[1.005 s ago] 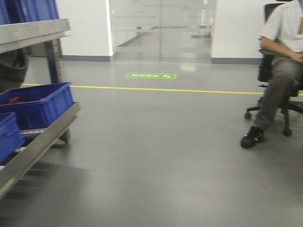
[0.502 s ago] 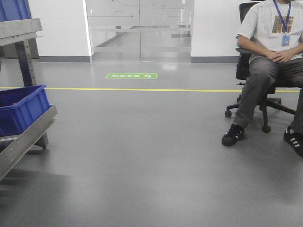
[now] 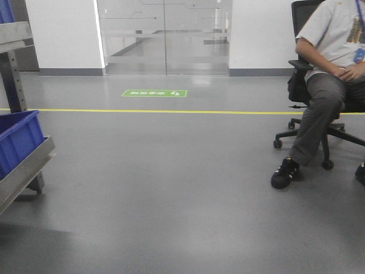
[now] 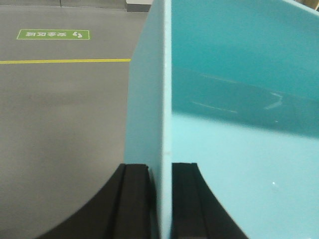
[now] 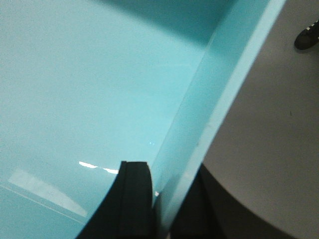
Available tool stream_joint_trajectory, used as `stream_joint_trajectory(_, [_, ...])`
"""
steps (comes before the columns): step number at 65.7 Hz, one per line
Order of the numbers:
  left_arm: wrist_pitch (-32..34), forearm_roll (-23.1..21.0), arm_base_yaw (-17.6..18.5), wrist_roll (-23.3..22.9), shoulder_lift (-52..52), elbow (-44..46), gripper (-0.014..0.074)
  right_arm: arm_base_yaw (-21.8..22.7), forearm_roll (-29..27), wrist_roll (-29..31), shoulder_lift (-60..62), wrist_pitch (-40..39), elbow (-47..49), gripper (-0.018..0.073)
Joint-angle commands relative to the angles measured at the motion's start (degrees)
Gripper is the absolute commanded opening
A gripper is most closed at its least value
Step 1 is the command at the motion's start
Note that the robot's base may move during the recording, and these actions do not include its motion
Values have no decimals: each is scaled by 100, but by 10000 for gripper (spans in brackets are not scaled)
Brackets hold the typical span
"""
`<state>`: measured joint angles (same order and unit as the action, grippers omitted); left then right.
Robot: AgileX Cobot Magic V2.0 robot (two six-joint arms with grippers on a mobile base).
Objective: Fetch blue bin and place on conveyor start
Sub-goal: 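Hold the bin with both grippers while the base drives across the floor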
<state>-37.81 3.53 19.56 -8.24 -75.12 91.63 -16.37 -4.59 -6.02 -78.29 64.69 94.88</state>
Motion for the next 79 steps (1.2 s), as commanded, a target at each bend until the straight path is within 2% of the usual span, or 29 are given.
stream_joint_trajectory(1, [454, -264, 31, -109, 111, 51, -111, -5, 118, 237, 18, -88, 14, -152])
stream_joint_trajectory(79, [454, -264, 31, -109, 111, 51, -111, -5, 106, 237, 18, -185, 14, -152])
